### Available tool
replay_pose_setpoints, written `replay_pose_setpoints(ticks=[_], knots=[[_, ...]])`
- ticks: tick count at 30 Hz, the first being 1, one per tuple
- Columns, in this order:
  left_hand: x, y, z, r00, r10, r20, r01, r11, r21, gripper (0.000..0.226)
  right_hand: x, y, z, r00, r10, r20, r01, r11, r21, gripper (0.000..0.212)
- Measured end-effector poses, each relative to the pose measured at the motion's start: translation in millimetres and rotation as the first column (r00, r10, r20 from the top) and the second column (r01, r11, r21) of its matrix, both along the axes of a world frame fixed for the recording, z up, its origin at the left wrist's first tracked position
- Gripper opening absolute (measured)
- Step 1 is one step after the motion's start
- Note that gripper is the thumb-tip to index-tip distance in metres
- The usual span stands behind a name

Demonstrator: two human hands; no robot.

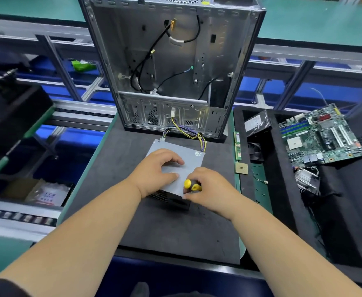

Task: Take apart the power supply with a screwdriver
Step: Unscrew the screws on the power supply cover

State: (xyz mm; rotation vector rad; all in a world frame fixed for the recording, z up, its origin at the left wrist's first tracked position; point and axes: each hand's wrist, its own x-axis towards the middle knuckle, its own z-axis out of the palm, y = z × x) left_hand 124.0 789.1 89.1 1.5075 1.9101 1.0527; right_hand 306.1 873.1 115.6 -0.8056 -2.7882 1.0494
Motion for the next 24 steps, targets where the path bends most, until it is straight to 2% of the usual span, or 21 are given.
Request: replay_pose_setpoints(ticks=[6, 9, 13, 16, 19, 24], knots=[[3, 1, 1, 1.0, 0.001, -0.018, -0.001, 1.0, 0.01, 0.034, 3, 2, -3, 0.999, -0.036, -0.016, 0.036, 0.999, -0.035, 0.017], [4, 2, 2, 1.0, -0.007, -0.029, 0.007, 1.0, 0.013, 0.032, 13, 13, -4, 0.97, -0.226, -0.085, 0.212, 0.966, -0.15, 0.007], [5, 3, 1, 0.999, 0.001, -0.036, -0.001, 1.0, 0.009, 0.029, 41, 48, -17, 0.825, -0.557, -0.101, 0.529, 0.822, -0.213, 0.009], [7, 3, 1, 0.999, 0.005, -0.052, -0.004, 1.0, 0.015, 0.029, 69, 77, -33, 0.702, -0.709, -0.068, 0.686, 0.699, -0.2, 0.004], [7, 3, 2, 0.998, 0.007, -0.07, -0.006, 1.0, 0.015, 0.028, 93, 100, -47, 0.599, -0.801, -0.024, 0.788, 0.594, -0.158, 0.004], [9, 4, 2, 0.997, 0.025, -0.069, -0.025, 1.0, -0.003, 0.03, 114, 117, -57, 0.5, -0.866, -0.002, 0.837, 0.483, -0.258, 0.012]])
